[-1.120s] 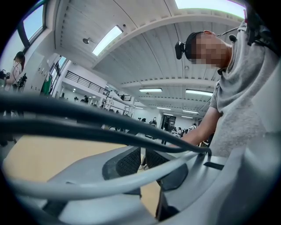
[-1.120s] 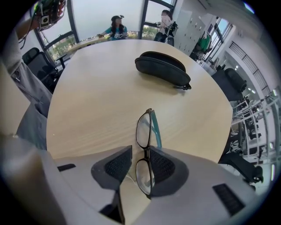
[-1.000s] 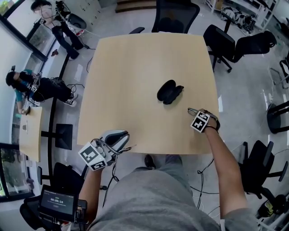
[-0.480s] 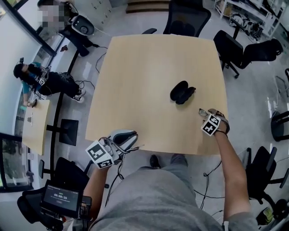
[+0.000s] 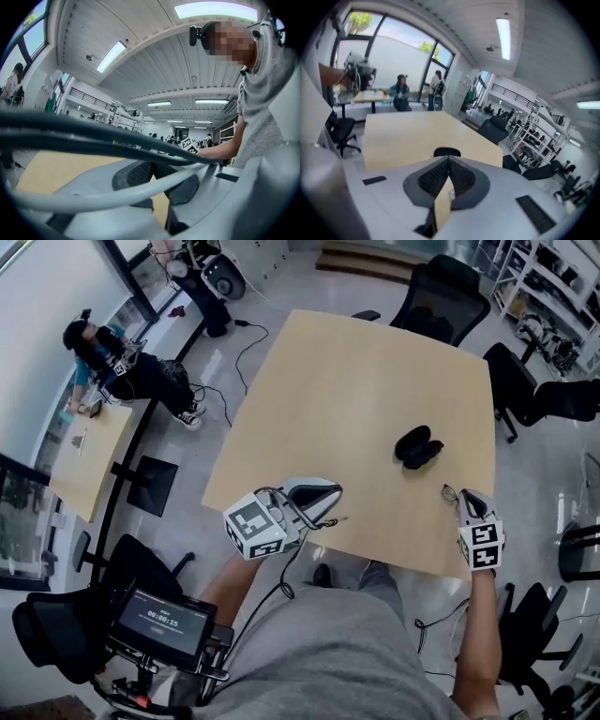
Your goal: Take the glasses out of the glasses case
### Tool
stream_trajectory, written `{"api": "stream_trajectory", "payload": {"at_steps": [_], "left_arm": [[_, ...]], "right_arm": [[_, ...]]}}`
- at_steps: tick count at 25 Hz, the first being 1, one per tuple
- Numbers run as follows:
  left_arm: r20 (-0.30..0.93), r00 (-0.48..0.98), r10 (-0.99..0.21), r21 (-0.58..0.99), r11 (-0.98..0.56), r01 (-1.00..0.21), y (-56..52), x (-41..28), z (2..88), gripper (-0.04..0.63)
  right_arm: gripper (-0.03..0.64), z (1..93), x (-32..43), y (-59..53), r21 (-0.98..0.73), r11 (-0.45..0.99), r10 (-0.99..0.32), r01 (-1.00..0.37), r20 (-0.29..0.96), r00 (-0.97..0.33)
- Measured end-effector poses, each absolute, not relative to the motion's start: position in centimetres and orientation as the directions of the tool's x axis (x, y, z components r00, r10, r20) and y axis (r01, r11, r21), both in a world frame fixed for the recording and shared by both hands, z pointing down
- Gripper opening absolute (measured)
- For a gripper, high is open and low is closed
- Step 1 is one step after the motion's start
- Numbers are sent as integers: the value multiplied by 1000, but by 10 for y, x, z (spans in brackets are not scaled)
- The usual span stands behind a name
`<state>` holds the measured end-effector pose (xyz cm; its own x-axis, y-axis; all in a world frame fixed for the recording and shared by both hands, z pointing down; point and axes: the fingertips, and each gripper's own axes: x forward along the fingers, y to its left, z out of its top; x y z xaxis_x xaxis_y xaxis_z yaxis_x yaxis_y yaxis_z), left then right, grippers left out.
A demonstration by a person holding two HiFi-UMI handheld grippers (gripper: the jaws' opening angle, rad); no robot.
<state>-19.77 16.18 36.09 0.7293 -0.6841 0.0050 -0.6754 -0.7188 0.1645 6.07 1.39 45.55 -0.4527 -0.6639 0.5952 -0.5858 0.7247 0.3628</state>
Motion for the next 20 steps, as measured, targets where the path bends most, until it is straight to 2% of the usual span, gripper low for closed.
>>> {"api": "stream_trajectory", "payload": {"at_steps": [4, 9, 15, 20], "left_arm": [[-25, 736, -676, 141, -731, -667, 161, -193, 335, 6], [-18, 743, -669, 83, -741, -666, 162, -181, 307, 6], [-41, 756, -653, 54, -757, -651, 175, -171, 279, 6], [-39, 760, -649, 41, -761, -648, 193, -139, 272, 6]], "right_arm": [[8, 357, 23, 68, 114, 760, -626, -640, 391, -674], [8, 265, -2, 129, 47, 813, -578, -580, 188, -794], [8, 234, -7, 176, 52, 819, -573, -571, 135, -809], [8, 239, 25, 212, 34, 816, -576, -577, 137, -806]]}}
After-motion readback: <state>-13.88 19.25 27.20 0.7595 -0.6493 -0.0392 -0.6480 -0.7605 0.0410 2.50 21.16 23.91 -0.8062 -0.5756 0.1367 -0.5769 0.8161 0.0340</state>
